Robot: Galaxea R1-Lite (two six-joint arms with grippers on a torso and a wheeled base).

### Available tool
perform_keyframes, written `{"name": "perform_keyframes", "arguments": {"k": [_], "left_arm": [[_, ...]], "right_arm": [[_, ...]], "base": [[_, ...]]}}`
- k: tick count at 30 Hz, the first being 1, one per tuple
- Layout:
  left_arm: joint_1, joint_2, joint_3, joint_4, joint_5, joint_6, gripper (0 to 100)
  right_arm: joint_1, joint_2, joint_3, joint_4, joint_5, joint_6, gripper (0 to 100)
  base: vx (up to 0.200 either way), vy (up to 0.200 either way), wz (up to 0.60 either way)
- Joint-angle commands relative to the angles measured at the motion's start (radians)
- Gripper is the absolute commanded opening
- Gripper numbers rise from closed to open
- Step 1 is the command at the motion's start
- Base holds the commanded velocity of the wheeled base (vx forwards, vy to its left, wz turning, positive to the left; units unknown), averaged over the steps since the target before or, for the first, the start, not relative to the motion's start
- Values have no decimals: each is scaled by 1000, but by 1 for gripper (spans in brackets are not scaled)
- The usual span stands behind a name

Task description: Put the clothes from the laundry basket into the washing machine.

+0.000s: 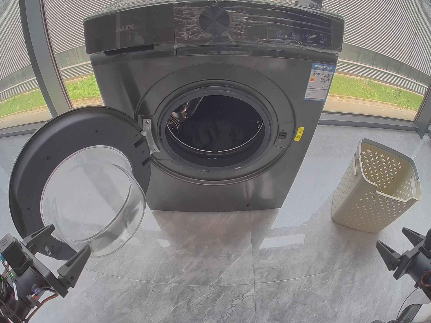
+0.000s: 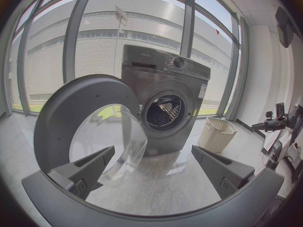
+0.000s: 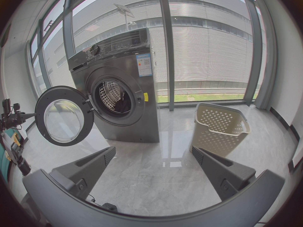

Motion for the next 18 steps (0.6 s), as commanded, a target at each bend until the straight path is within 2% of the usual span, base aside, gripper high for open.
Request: {"name": "perform_keyframes", "arguments": {"k": [1,5,7,9,10,11,12,15,17,18], "left_arm": [[242,-300,37,184,-51,-18,100],[282,-400,37,341,-73,-15,100],[319,-463,37,413,-78,-18,100],[329,-498,37,445,-84,-20,100],[340,-556,37,511,-99,-20,100],[343,-564,37,523,-104,-20,100],[365,-601,37,589,-128,-15,100],[415,-642,37,615,-176,-3,100],[472,-663,37,614,-225,22,100],[501,-676,37,615,-249,45,100]], "right_arm": [[-236,-554,16,414,89,-37,100],[-242,-661,10,514,94,-37,100],[-245,-692,6,525,94,-37,100],[-251,-707,6,525,94,-37,100],[-260,-725,11,510,103,-39,100],[-262,-725,13,507,103,-39,100],[-262,-725,14,493,104,-37,100],[-264,-725,14,493,103,-42,100],[-264,-725,14,497,95,-51,100],[-264,-725,14,497,91,-57,100]], "base": [[0,0,0],[0,0,0],[0,0,0],[0,0,0],[0,0,0],[0,0,0],[0,0,0],[0,0,0],[0,0,0],[0,0,0]]}}
